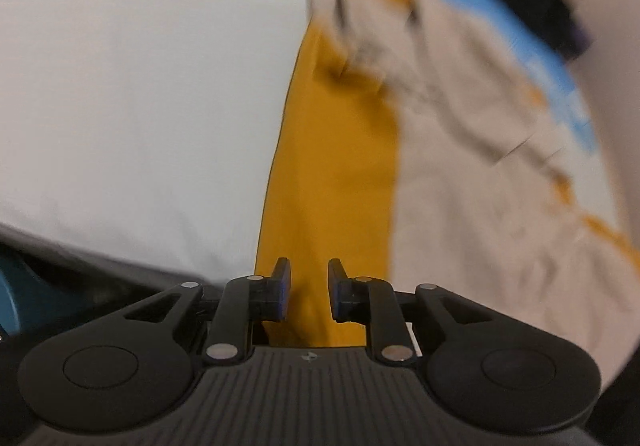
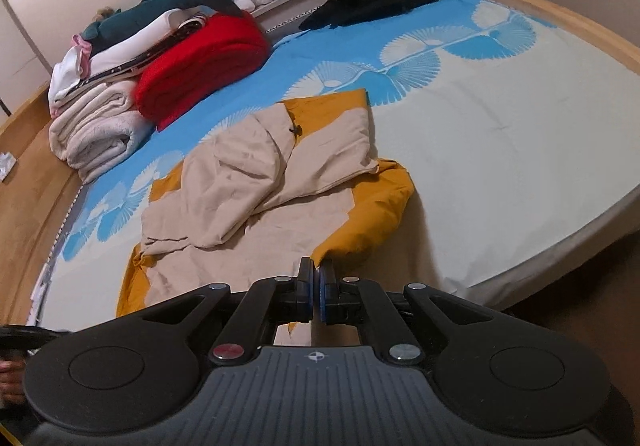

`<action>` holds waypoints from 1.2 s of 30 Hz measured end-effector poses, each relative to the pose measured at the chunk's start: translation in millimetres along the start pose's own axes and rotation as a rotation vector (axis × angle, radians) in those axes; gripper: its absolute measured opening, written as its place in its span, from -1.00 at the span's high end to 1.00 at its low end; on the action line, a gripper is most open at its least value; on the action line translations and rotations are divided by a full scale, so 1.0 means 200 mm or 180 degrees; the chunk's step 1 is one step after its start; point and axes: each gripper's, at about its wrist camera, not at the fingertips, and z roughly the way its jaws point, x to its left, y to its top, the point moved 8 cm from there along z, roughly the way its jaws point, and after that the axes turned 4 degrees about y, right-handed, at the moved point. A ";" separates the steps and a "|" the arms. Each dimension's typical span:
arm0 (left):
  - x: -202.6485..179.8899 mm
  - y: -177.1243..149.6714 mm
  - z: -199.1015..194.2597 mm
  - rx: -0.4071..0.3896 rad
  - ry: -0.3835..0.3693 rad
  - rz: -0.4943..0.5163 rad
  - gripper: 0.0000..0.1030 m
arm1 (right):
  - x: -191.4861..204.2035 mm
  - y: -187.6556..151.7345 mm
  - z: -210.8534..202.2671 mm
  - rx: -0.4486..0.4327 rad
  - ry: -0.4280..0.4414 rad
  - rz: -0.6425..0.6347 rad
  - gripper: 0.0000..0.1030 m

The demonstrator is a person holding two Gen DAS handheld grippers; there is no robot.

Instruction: Fold large clothes

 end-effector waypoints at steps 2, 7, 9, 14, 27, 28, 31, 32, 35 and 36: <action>0.07 -0.04 0.13 0.0210 0.0169 -0.0029 0.61 | -0.01 -0.01 0.01 0.0025 -0.0052 -0.0028 0.96; 0.10 -0.06 0.20 0.0315 0.0177 -0.0068 0.43 | -0.06 -0.05 0.00 0.0043 -0.0085 0.0040 0.96; 0.10 -0.10 0.25 0.0407 0.0199 -0.0066 0.22 | -0.07 -0.05 0.00 0.0028 -0.0066 0.0066 0.96; 0.10 -0.13 0.33 0.0461 0.0195 -0.0012 0.03 | -0.07 -0.05 0.00 0.0017 -0.0069 0.0073 0.96; -0.11 -0.11 -0.09 -0.0020 -0.0042 0.0625 1.00 | -0.11 -0.06 -0.02 0.0016 -0.0115 0.0178 0.96; -0.13 -0.09 -0.17 -0.0088 -0.0108 0.0666 1.00 | -0.11 -0.06 -0.02 0.0019 -0.0130 0.0168 0.96; -0.19 -0.04 -0.37 -0.0283 -0.0273 0.0788 1.00 | -0.09 -0.05 -0.05 -0.0032 -0.0125 0.0128 0.96; -0.20 -0.04 -0.44 -0.0333 -0.0324 0.0814 1.00 | -0.08 -0.05 -0.06 -0.0062 -0.0110 0.0119 0.96; -0.22 -0.03 -0.63 -0.0453 -0.0440 0.0859 1.00 | -0.06 -0.04 -0.14 -0.0142 -0.0041 0.0078 0.96; -0.22 -0.03 -0.68 -0.0488 -0.0472 0.0881 1.00 | -0.06 -0.05 -0.17 -0.0166 -0.0011 0.0080 0.96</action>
